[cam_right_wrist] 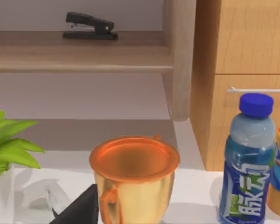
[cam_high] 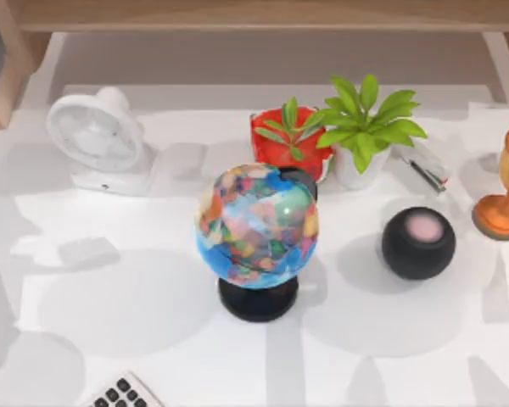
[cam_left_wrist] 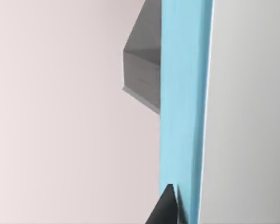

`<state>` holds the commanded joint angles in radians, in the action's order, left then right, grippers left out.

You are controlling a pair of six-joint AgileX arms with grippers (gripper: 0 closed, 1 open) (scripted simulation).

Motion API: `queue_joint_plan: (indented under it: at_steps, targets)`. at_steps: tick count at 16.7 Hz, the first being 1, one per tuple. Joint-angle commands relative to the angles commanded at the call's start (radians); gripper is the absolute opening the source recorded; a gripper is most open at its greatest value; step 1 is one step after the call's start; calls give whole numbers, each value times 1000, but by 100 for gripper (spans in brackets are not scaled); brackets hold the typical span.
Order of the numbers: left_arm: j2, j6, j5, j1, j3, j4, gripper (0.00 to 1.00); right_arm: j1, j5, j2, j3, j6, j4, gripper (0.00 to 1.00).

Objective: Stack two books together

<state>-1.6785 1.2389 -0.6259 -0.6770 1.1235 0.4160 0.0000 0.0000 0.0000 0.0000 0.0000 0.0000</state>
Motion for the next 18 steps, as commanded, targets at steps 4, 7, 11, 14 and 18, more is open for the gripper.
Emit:
queue_joint_plan:
  at_steps: [4, 7, 11, 14, 18]
  targets:
    - [4, 349, -31, -73, -144, -31, 0, 0, 0, 0, 0, 0, 0, 100]
    - [-36, 565, -39, -88, -239, -51, 0, 0, 0, 0, 0, 0, 0, 100]
    - [-102, 757, -37, -71, -328, -69, 0, 0, 0, 0, 0, 0, 0, 100]
    - [-126, 808, -35, -61, -353, -73, 0, 0, 0, 0, 0, 0, 0, 100]
    - [-122, 808, -35, -65, -351, -73, 0, 0, 0, 0, 0, 0, 0, 100]
